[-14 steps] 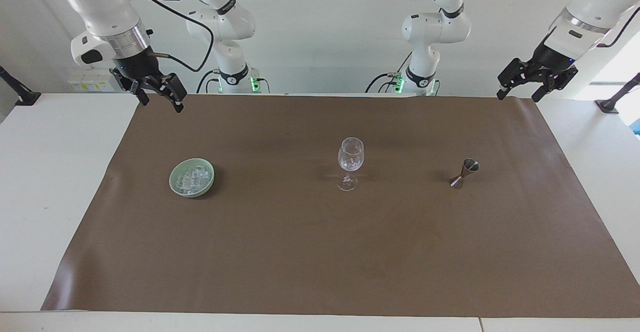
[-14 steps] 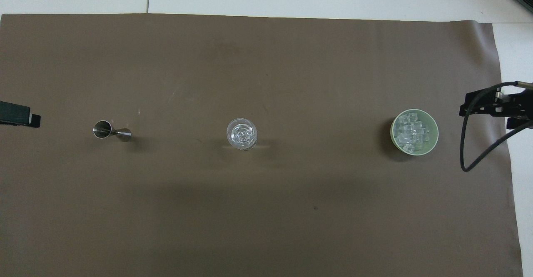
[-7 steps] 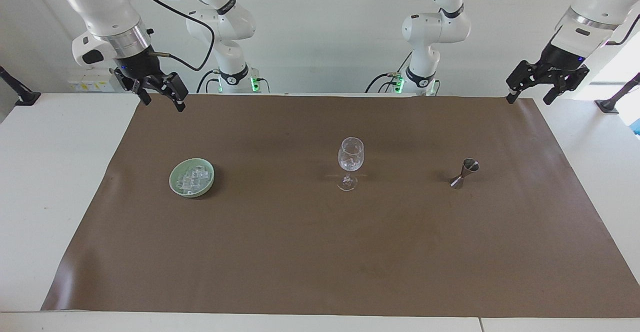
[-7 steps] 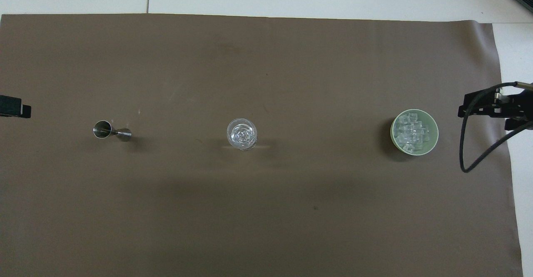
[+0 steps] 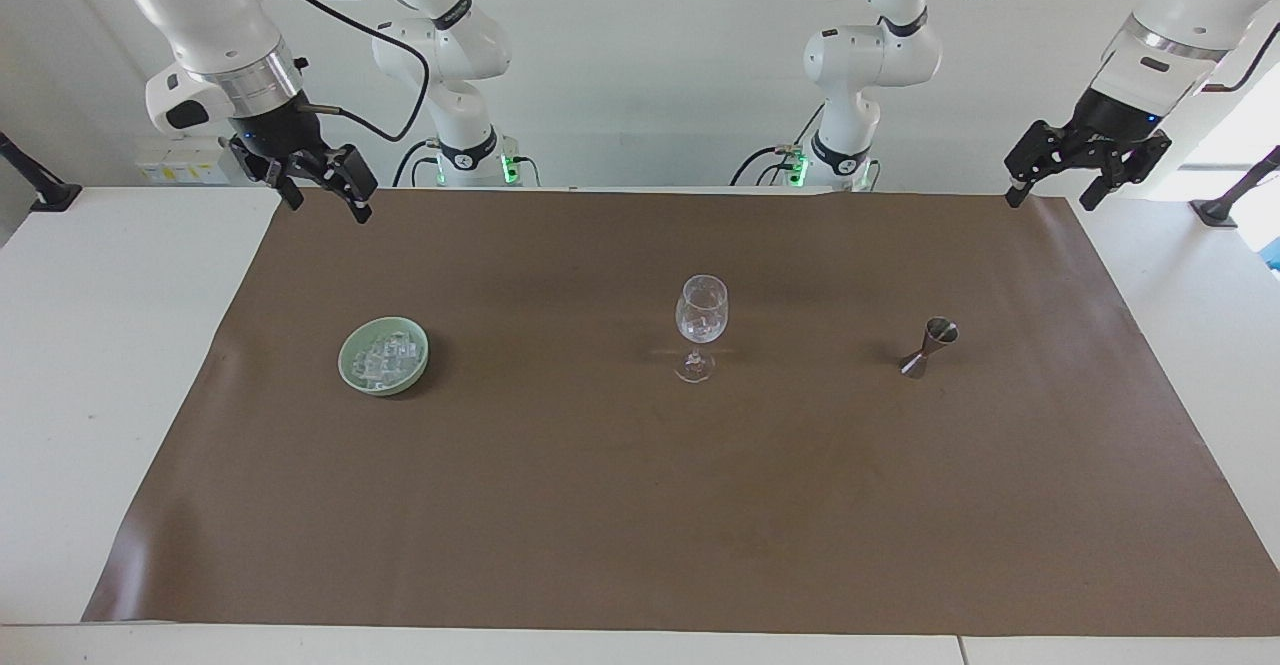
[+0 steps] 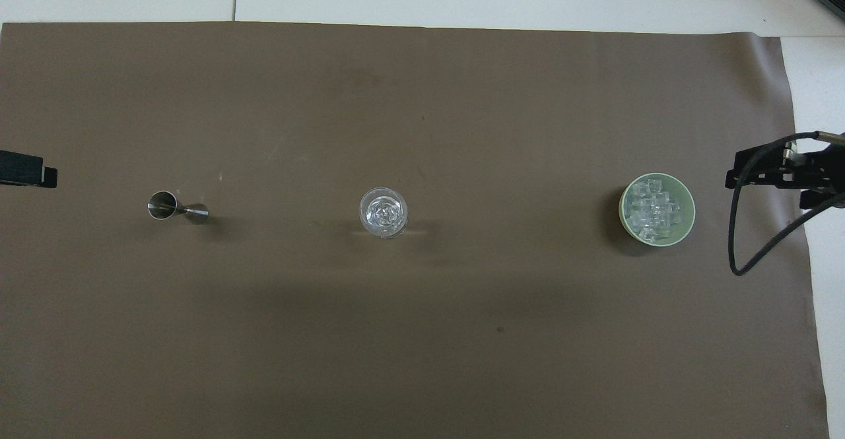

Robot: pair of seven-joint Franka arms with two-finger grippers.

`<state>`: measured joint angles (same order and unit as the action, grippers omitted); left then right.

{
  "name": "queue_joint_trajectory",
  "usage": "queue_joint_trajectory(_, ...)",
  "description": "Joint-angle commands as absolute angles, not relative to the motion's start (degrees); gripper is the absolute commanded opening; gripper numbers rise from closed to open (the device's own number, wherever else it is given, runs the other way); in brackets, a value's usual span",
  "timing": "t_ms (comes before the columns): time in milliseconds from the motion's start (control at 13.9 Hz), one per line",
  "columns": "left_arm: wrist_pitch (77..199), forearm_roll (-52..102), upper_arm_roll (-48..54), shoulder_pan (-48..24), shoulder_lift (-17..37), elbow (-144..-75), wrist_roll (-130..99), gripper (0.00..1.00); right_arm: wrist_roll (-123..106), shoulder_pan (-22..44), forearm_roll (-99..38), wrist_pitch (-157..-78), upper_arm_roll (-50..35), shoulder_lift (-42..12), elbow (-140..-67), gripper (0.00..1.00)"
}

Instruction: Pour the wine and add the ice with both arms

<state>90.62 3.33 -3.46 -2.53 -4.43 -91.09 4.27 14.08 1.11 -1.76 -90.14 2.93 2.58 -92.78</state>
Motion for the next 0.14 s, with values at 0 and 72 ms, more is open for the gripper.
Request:
queue_joint_trajectory(0, 90.18, 2.90, -3.34, -2.55, -4.31, -90.97, 5.01, 1.00, 12.22, 0.35, -2.90, -89.65, 2.55, 3.43, -93.69, 1.00)
queue_joint_trajectory(72, 89.91, 2.90, -3.34, -2.55, -4.31, -90.97, 5.01, 1.00, 12.30, 0.53, -2.90, -89.65, 2.55, 3.43, -93.69, 1.00)
